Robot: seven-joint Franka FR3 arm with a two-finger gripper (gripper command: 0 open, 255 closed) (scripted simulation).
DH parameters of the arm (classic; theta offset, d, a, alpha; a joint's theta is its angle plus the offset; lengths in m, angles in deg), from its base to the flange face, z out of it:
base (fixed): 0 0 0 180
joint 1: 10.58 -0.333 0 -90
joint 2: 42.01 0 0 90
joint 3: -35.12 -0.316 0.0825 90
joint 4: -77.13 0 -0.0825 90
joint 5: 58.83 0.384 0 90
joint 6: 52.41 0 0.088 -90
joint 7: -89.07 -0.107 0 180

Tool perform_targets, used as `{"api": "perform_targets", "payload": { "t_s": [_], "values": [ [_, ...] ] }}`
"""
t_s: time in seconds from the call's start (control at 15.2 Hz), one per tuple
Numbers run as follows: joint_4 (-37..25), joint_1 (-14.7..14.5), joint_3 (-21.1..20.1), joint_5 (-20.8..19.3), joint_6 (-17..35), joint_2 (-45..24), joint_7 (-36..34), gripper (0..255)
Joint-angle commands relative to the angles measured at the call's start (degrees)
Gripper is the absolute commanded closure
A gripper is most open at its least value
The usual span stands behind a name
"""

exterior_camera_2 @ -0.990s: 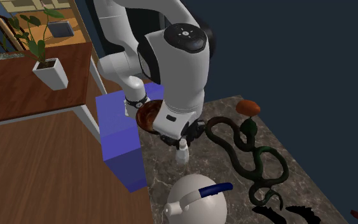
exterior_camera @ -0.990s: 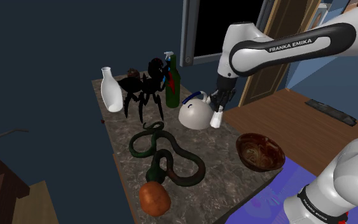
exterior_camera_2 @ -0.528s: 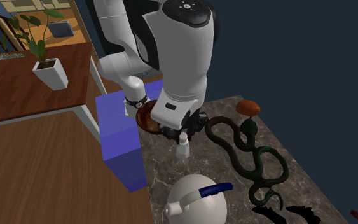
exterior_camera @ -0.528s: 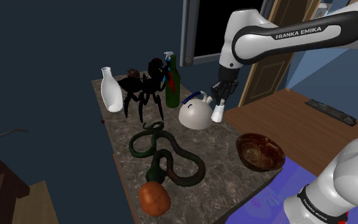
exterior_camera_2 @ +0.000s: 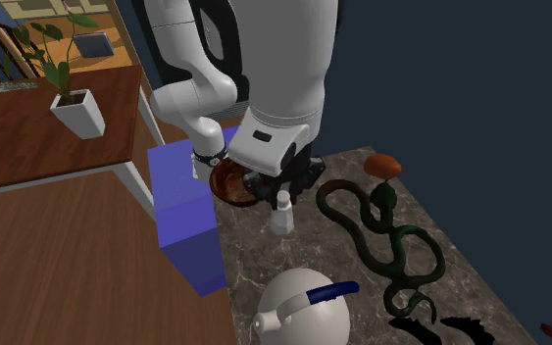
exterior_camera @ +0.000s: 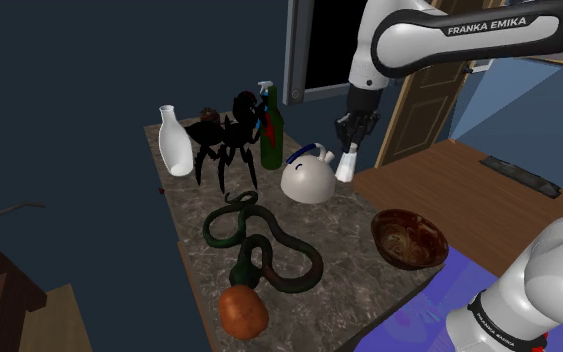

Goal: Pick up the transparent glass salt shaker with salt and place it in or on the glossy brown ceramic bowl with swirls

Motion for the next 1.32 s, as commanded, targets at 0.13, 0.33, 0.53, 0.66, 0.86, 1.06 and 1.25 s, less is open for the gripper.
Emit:
{"api": "perform_targets", "payload": {
  "t_s": [0.13, 0.33, 0.53, 0.66, 0.86, 1.06, 1.25],
  "values": [
    [-2.62, 0.07, 0.12, -0.05, -2.75, 0.11, 0.07, 255],
    [2.45, -0.16, 0.31, 0.51, -4.48, 6.92, 0.28, 255],
    [6.87, -0.46, 0.53, 0.98, -6.87, 13.73, 0.41, 255],
    [9.44, -0.70, 0.69, 1.23, -8.82, 18.27, 0.44, 255],
    [12.76, -1.09, 0.93, 1.54, -12.29, 25.06, 0.41, 255],
    [15.38, -1.54, 1.17, 1.77, -16.37, 31.76, 0.25, 255],
    [17.50, -2.01, 1.40, 1.99, -21.65, 39.16, -0.02, 255]
  ]
}}
